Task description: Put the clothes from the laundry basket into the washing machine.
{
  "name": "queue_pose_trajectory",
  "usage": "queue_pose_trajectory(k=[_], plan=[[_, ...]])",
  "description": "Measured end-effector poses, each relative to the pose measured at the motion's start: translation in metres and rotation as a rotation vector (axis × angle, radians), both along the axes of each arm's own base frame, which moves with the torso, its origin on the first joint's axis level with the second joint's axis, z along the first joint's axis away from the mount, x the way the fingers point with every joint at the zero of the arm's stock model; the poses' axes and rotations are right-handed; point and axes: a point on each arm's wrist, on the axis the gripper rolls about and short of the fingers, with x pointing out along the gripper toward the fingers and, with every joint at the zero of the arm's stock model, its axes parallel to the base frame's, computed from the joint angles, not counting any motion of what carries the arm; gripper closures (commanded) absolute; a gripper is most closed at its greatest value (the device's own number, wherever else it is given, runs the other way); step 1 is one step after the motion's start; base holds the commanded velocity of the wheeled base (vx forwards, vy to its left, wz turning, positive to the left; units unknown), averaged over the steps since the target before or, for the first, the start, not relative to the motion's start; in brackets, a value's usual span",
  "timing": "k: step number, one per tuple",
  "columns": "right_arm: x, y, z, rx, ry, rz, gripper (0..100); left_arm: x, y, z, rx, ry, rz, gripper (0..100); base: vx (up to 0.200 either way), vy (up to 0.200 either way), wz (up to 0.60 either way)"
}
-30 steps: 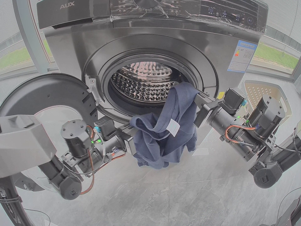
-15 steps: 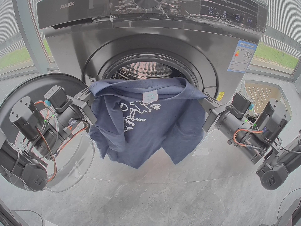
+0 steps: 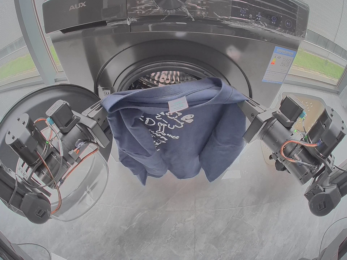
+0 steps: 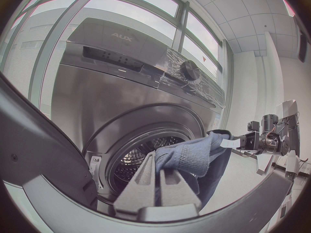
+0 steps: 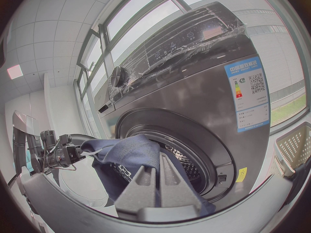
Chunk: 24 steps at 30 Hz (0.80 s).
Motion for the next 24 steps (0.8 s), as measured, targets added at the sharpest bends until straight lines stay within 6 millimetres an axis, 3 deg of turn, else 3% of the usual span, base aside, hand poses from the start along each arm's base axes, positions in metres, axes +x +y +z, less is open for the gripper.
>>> queue_pose_trajectory(k=[8,24], plan=[[-0.003,0.001,0.006,0.013,-0.02,0.009,100,0.001,-0.002,-0.012,0.017,0.044,-0.006,100,0.0,0.0,0.0],[-0.001,-0.001,0.014,0.03,-0.042,0.001,100,0.004,-0.002,-0.016,0.025,0.059,0.002,100,0.0,0.0,0.0]])
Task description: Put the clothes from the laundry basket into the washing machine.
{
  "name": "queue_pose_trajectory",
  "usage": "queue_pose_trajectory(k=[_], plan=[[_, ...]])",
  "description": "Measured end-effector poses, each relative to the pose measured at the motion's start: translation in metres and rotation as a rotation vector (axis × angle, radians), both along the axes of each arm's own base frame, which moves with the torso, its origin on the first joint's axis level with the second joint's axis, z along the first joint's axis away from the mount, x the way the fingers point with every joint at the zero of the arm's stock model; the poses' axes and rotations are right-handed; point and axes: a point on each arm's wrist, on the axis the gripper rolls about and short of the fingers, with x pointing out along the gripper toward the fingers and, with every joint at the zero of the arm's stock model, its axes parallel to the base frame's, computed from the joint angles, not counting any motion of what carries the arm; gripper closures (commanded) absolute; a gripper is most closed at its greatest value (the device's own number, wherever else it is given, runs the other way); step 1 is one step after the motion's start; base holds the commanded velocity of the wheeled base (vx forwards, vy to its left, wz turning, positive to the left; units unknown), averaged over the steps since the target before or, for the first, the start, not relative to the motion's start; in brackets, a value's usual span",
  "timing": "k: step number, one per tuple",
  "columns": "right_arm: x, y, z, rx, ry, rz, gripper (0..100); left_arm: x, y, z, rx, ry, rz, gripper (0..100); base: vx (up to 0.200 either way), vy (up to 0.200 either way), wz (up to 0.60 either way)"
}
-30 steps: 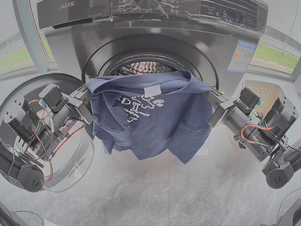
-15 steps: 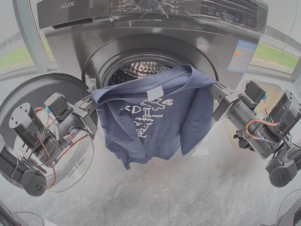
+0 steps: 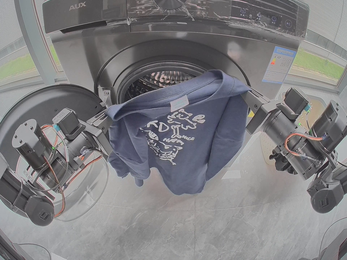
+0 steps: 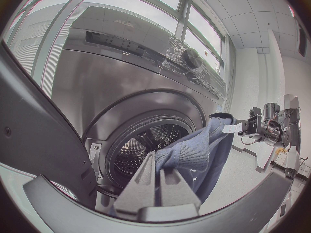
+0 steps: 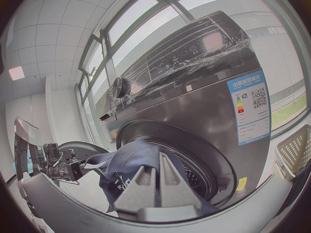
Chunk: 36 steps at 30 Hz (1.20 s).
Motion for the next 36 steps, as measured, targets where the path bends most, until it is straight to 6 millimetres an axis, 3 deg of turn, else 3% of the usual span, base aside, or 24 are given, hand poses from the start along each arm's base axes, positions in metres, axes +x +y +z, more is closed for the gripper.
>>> queue_pose_trajectory(k=[9,16,28,29,36], plan=[[0.0,0.0,-0.002,-0.003,0.006,-0.001,100,-0.001,-0.005,0.0,0.0,-0.001,-0.022,100,0.0,0.0,0.0],[-0.001,-0.001,-0.022,-0.044,0.075,0.005,100,-0.003,-0.028,0.002,-0.006,-0.012,-0.096,100,0.0,0.0,0.0],[-0.004,0.005,-0.044,-0.093,0.146,0.033,100,0.014,-0.054,0.009,-0.032,-0.057,-0.142,100,0.0,0.0,0.0],[-0.006,0.007,-0.047,-0.1,0.155,0.04,0,0.015,-0.056,0.009,-0.034,-0.06,-0.142,100,0.0,0.0,0.0],[-0.016,0.017,-0.072,-0.172,0.234,0.09,0,0.017,-0.06,0.021,-0.062,-0.103,-0.151,100,0.0,0.0,0.0]])
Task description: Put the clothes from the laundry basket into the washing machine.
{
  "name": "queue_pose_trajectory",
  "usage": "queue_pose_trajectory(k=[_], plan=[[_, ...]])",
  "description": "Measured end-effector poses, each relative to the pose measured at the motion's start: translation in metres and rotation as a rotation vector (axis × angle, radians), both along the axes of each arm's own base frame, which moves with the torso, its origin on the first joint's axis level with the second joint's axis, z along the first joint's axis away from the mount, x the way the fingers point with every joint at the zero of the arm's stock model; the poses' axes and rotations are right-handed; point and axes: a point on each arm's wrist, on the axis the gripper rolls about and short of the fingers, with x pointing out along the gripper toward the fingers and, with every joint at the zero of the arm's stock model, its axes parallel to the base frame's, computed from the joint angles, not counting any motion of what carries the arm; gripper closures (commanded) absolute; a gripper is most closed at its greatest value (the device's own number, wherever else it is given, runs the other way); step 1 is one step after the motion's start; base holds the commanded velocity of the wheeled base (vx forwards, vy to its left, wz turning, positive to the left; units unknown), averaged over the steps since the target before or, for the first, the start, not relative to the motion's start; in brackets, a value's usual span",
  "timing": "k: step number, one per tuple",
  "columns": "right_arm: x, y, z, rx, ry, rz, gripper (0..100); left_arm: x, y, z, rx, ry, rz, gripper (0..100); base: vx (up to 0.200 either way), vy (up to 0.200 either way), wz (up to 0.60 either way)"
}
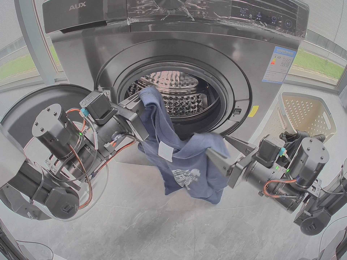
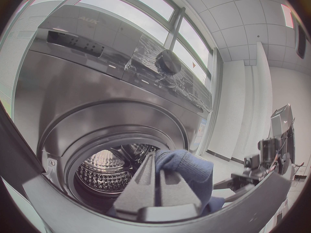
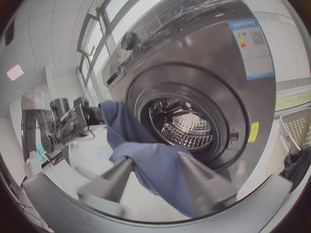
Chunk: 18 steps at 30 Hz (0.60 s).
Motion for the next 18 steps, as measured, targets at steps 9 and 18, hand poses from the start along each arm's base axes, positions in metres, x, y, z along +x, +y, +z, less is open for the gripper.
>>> queue_pose_trajectory(k=[9,18], plan=[[-0.008,0.011,-0.045,-0.129,0.131,0.052,0,-0.006,-0.003,0.008,-0.015,-0.024,-0.02,100,0.0,0.0,0.0],[0.029,0.045,-0.045,-0.075,0.073,0.047,0,-0.012,-0.004,0.011,-0.018,-0.032,-0.036,100,0.0,0.0,0.0]])
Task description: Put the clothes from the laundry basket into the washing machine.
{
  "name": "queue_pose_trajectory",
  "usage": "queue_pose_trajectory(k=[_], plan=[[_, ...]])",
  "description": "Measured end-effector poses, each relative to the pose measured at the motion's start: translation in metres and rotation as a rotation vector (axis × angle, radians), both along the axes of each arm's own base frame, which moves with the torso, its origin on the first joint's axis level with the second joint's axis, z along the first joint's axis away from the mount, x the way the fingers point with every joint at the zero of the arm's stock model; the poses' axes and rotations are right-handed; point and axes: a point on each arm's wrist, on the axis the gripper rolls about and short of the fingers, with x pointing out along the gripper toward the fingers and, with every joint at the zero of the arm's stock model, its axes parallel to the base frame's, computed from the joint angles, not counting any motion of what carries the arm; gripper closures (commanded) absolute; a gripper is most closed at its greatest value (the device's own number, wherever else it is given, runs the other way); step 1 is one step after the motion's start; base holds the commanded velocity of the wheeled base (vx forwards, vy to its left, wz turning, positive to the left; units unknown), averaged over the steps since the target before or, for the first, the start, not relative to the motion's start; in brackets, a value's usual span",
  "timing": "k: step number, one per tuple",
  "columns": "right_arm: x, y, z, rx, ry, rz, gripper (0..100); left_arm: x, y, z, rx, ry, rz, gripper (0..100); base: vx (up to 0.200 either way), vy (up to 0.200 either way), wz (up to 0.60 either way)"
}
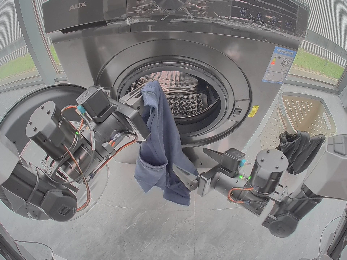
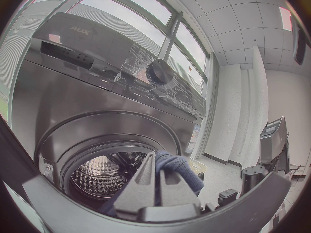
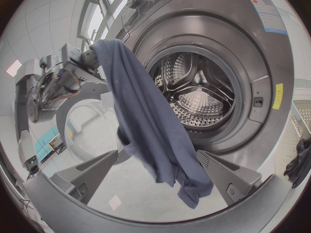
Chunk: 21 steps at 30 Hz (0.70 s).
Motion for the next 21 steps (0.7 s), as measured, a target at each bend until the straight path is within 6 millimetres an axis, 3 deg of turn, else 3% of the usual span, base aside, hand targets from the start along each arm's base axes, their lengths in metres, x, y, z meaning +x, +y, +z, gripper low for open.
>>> queue_pose_trajectory(k=[8,21], plan=[[0.037,0.031,-0.006,0.043,-0.058,0.003,0,-0.006,-0.001,0.002,-0.001,-0.006,-0.017,100,0.0,0.0,0.0],[0.07,0.06,-0.025,0.068,-0.089,-0.001,0,-0.017,-0.003,0.01,-0.016,-0.025,-0.051,100,0.0,0.0,0.0]])
